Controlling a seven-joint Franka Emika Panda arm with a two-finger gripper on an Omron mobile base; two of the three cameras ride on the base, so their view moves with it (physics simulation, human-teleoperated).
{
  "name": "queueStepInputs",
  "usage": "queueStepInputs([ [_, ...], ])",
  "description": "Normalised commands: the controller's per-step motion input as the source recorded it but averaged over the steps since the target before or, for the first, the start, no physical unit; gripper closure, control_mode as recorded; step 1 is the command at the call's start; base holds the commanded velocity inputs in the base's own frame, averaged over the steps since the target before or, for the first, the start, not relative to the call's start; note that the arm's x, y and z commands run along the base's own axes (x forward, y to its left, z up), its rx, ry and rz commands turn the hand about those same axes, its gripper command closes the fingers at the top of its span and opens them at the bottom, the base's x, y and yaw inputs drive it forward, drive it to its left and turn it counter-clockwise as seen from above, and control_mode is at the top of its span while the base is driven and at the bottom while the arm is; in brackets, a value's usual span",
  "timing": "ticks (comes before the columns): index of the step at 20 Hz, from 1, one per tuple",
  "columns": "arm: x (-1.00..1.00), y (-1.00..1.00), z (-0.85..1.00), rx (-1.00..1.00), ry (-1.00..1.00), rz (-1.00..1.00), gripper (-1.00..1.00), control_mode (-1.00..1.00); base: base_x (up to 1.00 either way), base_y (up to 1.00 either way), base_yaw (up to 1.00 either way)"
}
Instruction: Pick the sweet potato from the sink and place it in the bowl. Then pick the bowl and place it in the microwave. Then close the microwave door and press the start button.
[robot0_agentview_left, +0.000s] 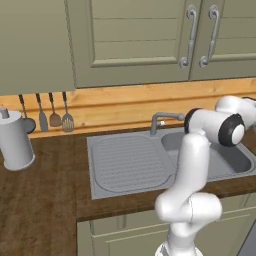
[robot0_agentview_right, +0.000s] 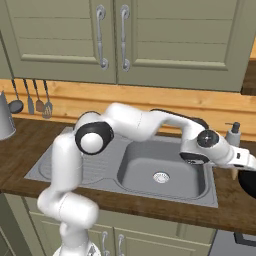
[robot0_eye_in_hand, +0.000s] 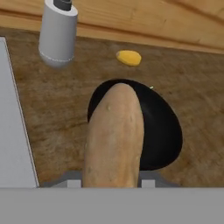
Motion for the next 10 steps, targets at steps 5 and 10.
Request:
queueStepInputs([
  [5, -0.05, -0.3, 0.29, 0.01, -0.03, 0.0, 1.0, -1.0, 0.0, 0.0, 0.0],
  [10, 0.02, -0.05, 0.12, 0.0, 0.0, 0.0, 1.0, -1.0, 0.0, 0.0, 0.0],
])
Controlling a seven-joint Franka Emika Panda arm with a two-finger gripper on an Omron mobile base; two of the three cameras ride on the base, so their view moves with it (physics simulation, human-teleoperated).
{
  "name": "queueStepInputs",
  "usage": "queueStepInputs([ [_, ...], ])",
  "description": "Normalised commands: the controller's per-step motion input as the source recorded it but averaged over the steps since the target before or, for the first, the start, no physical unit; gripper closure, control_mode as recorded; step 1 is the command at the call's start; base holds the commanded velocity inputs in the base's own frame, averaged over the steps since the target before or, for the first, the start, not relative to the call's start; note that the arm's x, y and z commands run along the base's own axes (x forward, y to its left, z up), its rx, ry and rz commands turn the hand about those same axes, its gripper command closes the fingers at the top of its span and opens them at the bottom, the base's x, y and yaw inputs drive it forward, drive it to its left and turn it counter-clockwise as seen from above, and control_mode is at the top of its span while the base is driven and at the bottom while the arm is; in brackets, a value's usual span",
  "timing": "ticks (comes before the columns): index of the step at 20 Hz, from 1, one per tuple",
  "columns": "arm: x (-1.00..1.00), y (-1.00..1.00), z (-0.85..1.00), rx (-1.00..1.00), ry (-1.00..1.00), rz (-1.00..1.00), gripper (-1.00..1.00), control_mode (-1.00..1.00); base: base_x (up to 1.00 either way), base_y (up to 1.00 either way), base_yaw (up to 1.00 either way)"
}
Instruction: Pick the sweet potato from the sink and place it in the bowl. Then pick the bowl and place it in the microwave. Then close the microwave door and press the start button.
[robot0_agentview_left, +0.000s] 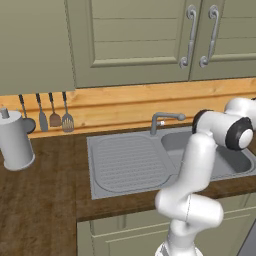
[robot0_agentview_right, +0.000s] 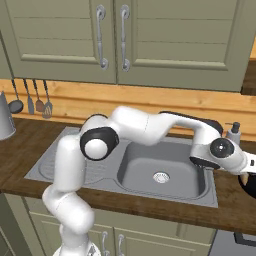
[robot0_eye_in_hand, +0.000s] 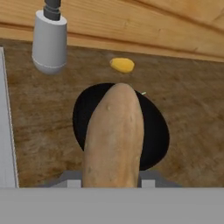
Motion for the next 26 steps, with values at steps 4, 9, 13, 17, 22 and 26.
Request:
queueStepInputs([
  [4, 0.28, -0.01, -0.08, 0.0, 0.0, 0.0, 1.0, -1.0, 0.0, 0.0, 0.0],
  [9, 0.23, -0.22, -0.03, 0.0, 0.0, 0.0, 1.0, -1.0, 0.0, 0.0, 0.0],
  [13, 0.12, -0.35, -0.09, 0.01, 0.02, 0.0, 1.0, -1.0, 0.0, 0.0, 0.0],
  [17, 0.0, -0.23, -0.25, 0.0, 0.07, 0.0, 1.0, -1.0, 0.0, 0.0, 0.0],
  [22, 0.0, -0.02, -0.38, 0.0, 0.1, 0.01, 1.0, -1.0, 0.0, 0.0, 0.0],
  [26, 0.1, 0.0, -0.3, 0.0, 0.06, 0.01, 1.0, -1.0, 0.0, 0.0, 0.0],
])
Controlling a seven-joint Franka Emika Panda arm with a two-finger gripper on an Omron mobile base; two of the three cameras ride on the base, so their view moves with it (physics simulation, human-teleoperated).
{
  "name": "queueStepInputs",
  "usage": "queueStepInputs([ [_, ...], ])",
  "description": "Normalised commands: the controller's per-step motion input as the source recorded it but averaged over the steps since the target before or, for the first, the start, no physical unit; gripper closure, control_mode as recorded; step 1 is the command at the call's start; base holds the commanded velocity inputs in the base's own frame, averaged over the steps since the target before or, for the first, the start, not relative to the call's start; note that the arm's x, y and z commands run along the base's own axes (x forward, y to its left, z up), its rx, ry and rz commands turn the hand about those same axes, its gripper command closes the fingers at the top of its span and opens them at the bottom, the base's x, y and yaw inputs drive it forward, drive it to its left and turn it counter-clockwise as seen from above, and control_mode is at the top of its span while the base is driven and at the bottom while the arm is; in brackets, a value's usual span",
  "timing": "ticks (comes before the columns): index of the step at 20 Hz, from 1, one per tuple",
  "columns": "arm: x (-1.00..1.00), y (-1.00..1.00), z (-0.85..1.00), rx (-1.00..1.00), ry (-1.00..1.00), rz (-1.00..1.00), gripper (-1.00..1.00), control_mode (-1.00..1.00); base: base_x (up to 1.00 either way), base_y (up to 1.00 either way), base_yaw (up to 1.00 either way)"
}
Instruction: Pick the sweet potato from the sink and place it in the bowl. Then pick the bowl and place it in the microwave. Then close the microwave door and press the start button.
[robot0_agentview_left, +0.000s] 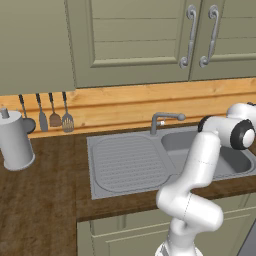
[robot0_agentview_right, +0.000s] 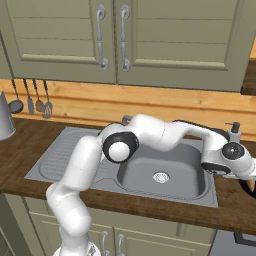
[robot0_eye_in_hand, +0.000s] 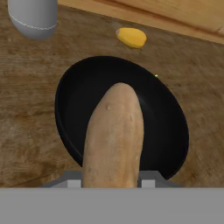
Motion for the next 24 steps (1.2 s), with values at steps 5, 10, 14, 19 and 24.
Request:
queueStepInputs([
  [5, 0.2, 0.0, -0.23, 0.0, 0.03, 0.0, 1.0, -1.0, 0.0, 0.0, 0.0],
  [10, 0.2, -0.01, -0.17, 0.0, 0.0, 0.03, 1.0, -1.0, 0.0, 0.0, 0.0],
  [14, 0.12, 0.01, -0.12, 0.0, 0.02, 0.02, -1.0, -1.0, 0.0, 0.0, 0.0],
  [19, 0.42, -0.41, -0.01, 0.06, 0.01, 0.05, -1.0, -1.0, 0.0, 0.0, 0.0],
  [24, 0.13, -0.68, 0.0, 0.11, 0.0, 0.13, -1.0, -1.0, 0.0, 0.0, 0.0],
])
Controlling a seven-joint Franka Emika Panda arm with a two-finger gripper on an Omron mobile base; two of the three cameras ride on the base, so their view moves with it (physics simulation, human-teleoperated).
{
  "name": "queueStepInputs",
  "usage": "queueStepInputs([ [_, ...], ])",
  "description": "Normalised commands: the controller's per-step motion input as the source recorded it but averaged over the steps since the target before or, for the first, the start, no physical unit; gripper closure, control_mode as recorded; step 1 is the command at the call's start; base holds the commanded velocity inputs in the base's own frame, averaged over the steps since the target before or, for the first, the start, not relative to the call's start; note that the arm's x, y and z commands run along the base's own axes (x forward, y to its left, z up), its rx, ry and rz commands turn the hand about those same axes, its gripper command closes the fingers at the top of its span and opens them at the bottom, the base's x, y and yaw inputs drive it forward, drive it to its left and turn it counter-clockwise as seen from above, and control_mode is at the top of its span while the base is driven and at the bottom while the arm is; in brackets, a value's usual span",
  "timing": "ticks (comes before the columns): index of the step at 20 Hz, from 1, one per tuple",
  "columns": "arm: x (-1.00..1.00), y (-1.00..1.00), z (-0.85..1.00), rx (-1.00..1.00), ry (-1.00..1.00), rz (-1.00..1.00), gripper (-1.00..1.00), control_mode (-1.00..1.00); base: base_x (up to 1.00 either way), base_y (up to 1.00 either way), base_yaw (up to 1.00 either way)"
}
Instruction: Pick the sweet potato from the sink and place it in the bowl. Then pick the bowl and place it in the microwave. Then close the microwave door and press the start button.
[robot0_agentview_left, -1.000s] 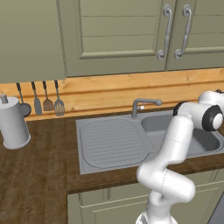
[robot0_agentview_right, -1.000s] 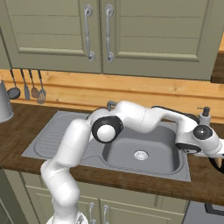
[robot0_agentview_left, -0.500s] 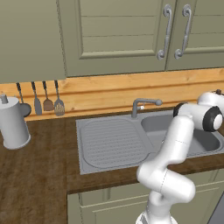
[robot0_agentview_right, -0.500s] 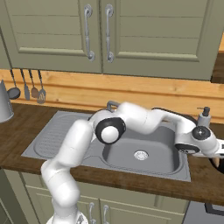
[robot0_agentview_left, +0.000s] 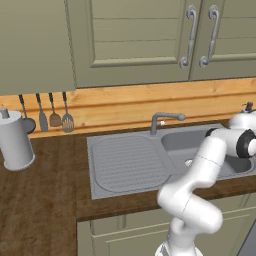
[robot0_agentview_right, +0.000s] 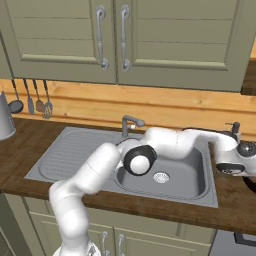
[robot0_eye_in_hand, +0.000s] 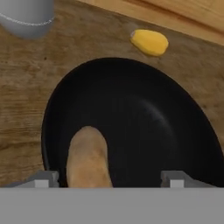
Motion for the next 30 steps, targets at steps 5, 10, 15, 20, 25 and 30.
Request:
queueStepInputs([
  [5, 0.0, -0.17, 0.0, 0.02, 0.0, 0.06, -1.0, -1.0, 0.0, 0.0, 0.0],
  [10, -0.22, 0.63, 0.01, -0.02, 0.0, 0.0, -1.0, -1.0, 0.0, 0.0, 0.0],
  [15, -0.36, 1.0, -0.32, -0.12, -0.04, 0.0, -1.0, -1.0, 0.0, 0.0, 0.0],
  [20, 0.02, 0.98, -0.66, -0.4, -0.14, 0.0, -1.0, -1.0, 0.0, 0.0, 0.0],
  [25, 0.13, 0.73, 0.19, -0.19, 0.11, 0.0, -1.0, -1.0, 0.0, 0.0, 0.0],
  [30, 0.05, 0.0, 0.43, 0.0, 0.38, 0.0, -1.0, -1.0, 0.0, 0.0, 0.0],
])
